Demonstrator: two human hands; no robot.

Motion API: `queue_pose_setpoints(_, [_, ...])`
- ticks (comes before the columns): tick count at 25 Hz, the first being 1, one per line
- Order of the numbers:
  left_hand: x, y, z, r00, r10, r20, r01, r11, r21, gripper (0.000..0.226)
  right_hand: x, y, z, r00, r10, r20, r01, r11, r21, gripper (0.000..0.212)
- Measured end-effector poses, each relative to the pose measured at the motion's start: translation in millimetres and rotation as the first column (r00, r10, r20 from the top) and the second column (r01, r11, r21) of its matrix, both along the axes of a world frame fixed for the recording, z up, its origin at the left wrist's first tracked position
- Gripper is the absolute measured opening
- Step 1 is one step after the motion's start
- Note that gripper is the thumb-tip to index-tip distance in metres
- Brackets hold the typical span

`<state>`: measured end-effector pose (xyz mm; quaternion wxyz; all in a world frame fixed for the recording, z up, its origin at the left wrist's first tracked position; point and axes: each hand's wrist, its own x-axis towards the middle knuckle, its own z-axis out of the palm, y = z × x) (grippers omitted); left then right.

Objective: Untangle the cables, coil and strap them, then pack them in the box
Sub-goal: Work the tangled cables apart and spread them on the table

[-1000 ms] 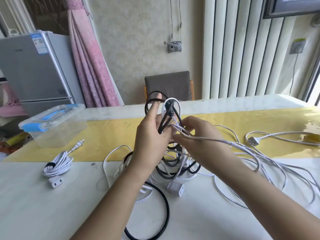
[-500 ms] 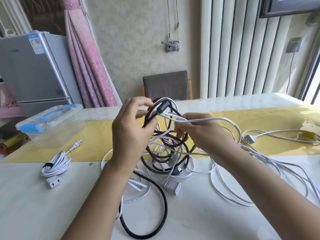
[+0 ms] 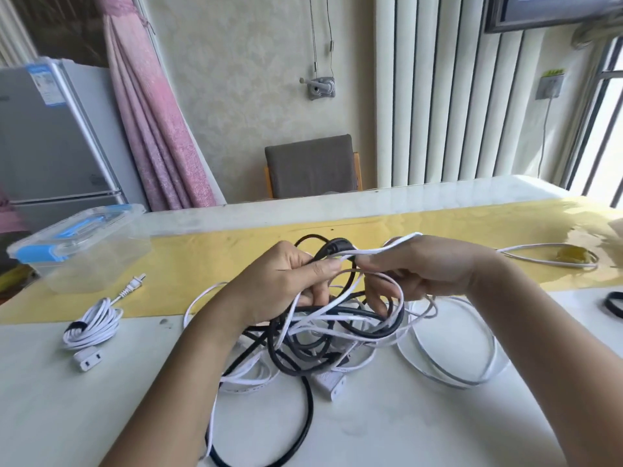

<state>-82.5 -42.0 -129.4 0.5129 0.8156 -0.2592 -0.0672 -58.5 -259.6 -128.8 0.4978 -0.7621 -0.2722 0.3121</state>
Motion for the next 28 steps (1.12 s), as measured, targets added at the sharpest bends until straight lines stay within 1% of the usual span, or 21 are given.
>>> queue_pose_setpoints(2, [0, 1, 1, 0.997, -0.027, -0.076, 0.027, 1.0, -0.002, 0.046, 1, 0, -2, 0.999, 0.014, 0.046, -0.012, 0.999, -0.052, 0.061])
queue_pose_setpoints(4, [1, 3, 2, 0.995, -0.005, -0.099, 0.004, 1.0, -0.014, 0.047, 2, 1, -1, 0.999, 0.042, 0.023, -0.039, 0.995, -0.096, 0.074])
queue_pose_setpoints(7, [9, 4, 0, 0.985, 0.174, -0.018, -0.174, 0.985, 0.001, 0.046, -1, 7, 1, 0.996, 0.084, 0.008, -0.082, 0.987, -0.135, 0.07])
queue_pose_setpoints(9, [18, 5, -3, 0.949, 0.29, -0.127, -0.31, 0.934, -0.179, 0.049, -5, 7, 5, 0.996, 0.079, 0.029, -0.074, 0.986, -0.15, 0.065])
queue_pose_setpoints(10, [26, 7, -4, 0.914, 0.283, -0.29, -0.378, 0.854, -0.359, 0.053, -7, 5, 8, 0.997, 0.043, 0.066, -0.033, 0.99, -0.14, 0.062])
queue_pose_setpoints(11, [33, 11, -3, 0.873, 0.195, -0.447, -0.44, 0.712, -0.548, 0.057, -9, 3, 11, 0.991, -0.028, 0.128, 0.042, 0.993, -0.11, 0.058])
queue_pose_setpoints(12, [41, 17, -2, 0.85, 0.094, -0.519, -0.481, 0.541, -0.69, 0.059, -11, 1, 14, 0.969, -0.127, 0.213, 0.142, 0.988, -0.058, 0.054])
queue_pose_setpoints(13, [50, 23, -3, 0.854, 0.051, -0.517, -0.491, 0.402, -0.773, 0.06, -10, 1, 15, 0.922, -0.245, 0.3, 0.252, 0.968, 0.015, 0.05])
queue_pose_setpoints(14, [54, 27, -2, 0.878, 0.085, -0.471, -0.471, 0.328, -0.819, 0.06, -9, 2, 16, 0.854, -0.355, 0.38, 0.345, 0.934, 0.096, 0.046])
queue_pose_setpoints(15, [54, 29, 1, 0.903, 0.2, -0.38, -0.426, 0.319, -0.847, 0.058, -8, 6, 16, 0.767, -0.444, 0.463, 0.414, 0.894, 0.171, 0.043])
queue_pose_setpoints(16, [51, 30, 4, 0.891, 0.39, -0.232, -0.378, 0.357, -0.854, 0.052, -7, 10, 15, 0.661, -0.509, 0.551, 0.463, 0.855, 0.234, 0.043])
queue_pose_setpoints(17, [44, 30, 8, 0.802, 0.598, -0.015, -0.339, 0.434, -0.834, 0.044, -5, 13, 13, 0.556, -0.545, 0.628, 0.489, 0.825, 0.284, 0.044])
queue_pose_setpoints(18, [37, 29, 11, 0.63, 0.741, 0.233, -0.329, 0.526, -0.784, 0.034, -5, 16, 12, 0.464, -0.565, 0.682, 0.503, 0.802, 0.322, 0.045])
queue_pose_setpoints(19, [31, 27, 12, 0.447, 0.767, 0.46, -0.343, 0.622, -0.704, 0.028, -6, 19, 12, 0.396, -0.584, 0.708, 0.512, 0.781, 0.358, 0.043])
queue_pose_setpoints(20, [28, 24, 11, 0.313, 0.714, 0.626, -0.377, 0.698, -0.609, 0.025, -8, 21, 12, 0.355, -0.601, 0.716, 0.528, 0.761, 0.377, 0.041])
queue_pose_setpoints(21, [28, 20, 7, 0.28, 0.644, 0.712, -0.401, 0.752, -0.523, 0.023, -9, 21, 12, 0.345, -0.603, 0.719, 0.554, 0.749, 0.363, 0.038])
queue_pose_setpoints(22, [30, 16, 1, 0.356, 0.603, 0.714, -0.406, 0.788, -0.463, 0.02, -9, 20, 12, 0.368, -0.593, 0.716, 0.588, 0.745, 0.314, 0.037])
queue_pose_setpoints(23, [31, 13, -5, 0.503, 0.578, 0.642, -0.385, 0.815, -0.433, 0.018, -8, 20, 11, 0.415, -0.574, 0.706, 0.615, 0.749, 0.247, 0.035])
queue_pose_setpoints(24, [32, 10, -9, 0.661, 0.542, 0.519, -0.352, 0.835, -0.423, 0.017, -8, 20, 10, 0.466, -0.556, 0.688, 0.62, 0.76, 0.195, 0.029])
queue_pose_setpoints(25, [32, 7, -12, 0.774, 0.495, 0.395, -0.31, 0.84, -0.446, 0.017, -7, 20, 9, 0.507, -0.542, 0.67, 0.606, 0.777, 0.169, 0.021])
queue_pose_setpoints(28, [33, 1, -16, 0.91, 0.383, 0.158, -0.239, 0.796, -0.557, 0.015, -7, 26, 5, 0.57, -0.492, 0.658, 0.546, 0.825, 0.144, 0.014])
